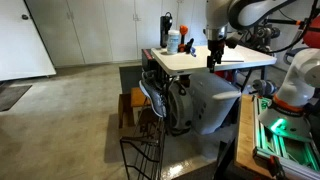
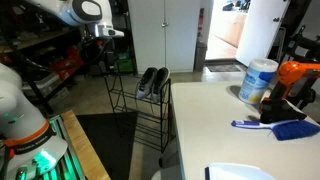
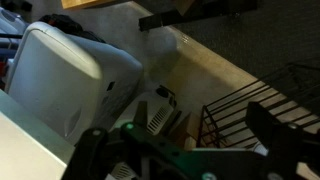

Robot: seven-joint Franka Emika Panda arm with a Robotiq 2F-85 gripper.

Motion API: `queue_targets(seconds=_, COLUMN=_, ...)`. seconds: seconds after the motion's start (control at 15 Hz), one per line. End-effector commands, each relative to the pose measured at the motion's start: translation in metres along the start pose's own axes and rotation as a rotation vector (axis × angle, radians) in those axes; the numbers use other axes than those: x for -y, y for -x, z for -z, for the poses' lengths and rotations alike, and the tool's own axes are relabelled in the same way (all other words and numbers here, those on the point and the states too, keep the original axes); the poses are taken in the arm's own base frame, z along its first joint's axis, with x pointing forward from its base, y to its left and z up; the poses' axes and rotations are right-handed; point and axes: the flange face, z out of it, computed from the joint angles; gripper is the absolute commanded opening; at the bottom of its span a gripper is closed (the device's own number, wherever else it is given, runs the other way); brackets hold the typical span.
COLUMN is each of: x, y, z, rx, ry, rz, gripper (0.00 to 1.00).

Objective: Pick up the shoe on the right side of the shoe rack and move it on the left side of the shoe on the shoe rack

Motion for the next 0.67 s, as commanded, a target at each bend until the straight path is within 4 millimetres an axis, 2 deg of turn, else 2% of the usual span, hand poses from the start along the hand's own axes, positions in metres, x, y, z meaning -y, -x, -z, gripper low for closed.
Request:
queue_targets(seconds=0.0, x=0.0, y=0.0, z=0.0, rx=0.001, ry=0.0, rz=0.0, gripper=1.0)
queue_targets(seconds=0.13, x=-0.006, y=-0.02, z=0.005, rx=-0.004, ry=-0.01, rz=-0.016, gripper=1.0)
queue_targets(seconds=0.27, x=-0.008, y=-0.049, z=0.008, rx=-0.032, ry=-0.029, rz=-0.026, gripper=1.0)
queue_targets(seconds=0.4, x=-0.002, y=-0.082, z=0.018, rx=-0.203, ry=-0.04, rz=0.012, gripper=1.0)
queue_targets(seconds=0.6, x=0.005, y=-0.134, z=0.016, rx=-0.344, ry=-0.073, rz=0.025, gripper=1.0)
